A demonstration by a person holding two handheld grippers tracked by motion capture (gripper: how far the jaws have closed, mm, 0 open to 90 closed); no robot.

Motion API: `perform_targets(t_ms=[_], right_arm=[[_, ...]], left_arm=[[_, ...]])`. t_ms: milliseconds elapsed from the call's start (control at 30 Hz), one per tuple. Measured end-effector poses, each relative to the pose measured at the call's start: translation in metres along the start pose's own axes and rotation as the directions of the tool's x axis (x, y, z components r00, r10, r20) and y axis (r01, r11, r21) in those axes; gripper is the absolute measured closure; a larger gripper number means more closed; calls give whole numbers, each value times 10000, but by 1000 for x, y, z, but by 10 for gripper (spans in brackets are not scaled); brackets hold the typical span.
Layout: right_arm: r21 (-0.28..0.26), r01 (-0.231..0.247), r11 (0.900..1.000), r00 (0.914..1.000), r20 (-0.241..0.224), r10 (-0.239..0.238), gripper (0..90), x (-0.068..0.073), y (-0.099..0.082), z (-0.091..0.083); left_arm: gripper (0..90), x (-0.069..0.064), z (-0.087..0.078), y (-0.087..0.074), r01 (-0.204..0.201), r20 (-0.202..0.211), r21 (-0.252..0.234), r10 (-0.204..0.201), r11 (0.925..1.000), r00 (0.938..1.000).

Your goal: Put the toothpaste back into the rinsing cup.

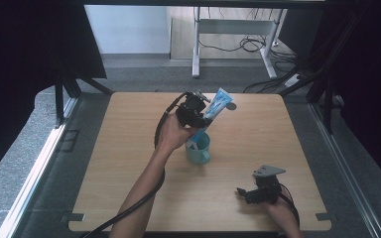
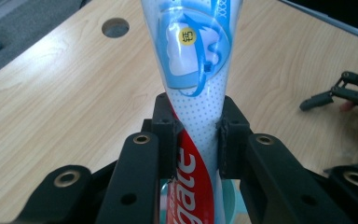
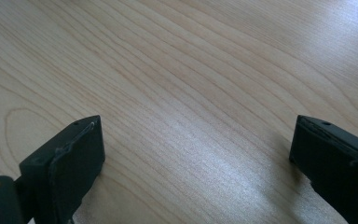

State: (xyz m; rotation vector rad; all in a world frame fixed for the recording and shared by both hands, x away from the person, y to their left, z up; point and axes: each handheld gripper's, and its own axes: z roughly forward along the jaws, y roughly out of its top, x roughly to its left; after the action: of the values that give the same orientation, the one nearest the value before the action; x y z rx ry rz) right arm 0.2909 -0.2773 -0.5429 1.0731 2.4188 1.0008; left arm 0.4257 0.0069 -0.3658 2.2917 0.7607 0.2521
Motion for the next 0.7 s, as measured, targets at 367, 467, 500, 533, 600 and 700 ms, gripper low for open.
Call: perform_targets(t_ms=[367,467,500,533,600,700], right_arm=[[-11,13,10000,10000,-22,-13,30,0,0,0],[-10,22,10000,10000,-32,-22,30,0,0,0],[-11,20,10000,10000,-33,-20,31,0,0,0],[-10,22,10000,10000,-34,-22,30,0,0,0],[-9,20,10000,10000,-35,-20,31,0,0,0],[-8,11,10000,10000,-40,-11,31,0,0,0]], left_arm=[[734,0,15,-4,108,-301,-487,-123,9988,9995],[734,-1,19,-9,198,-313,-621,-217,9979,9993],[734,0,20,-11,221,-292,-651,-240,9976,9993],[734,-1,22,-12,299,-301,-690,-321,9972,9990],[733,0,24,-16,291,-295,-737,-313,9969,9991],[733,-1,28,-22,393,-260,-821,-416,9958,9988]])
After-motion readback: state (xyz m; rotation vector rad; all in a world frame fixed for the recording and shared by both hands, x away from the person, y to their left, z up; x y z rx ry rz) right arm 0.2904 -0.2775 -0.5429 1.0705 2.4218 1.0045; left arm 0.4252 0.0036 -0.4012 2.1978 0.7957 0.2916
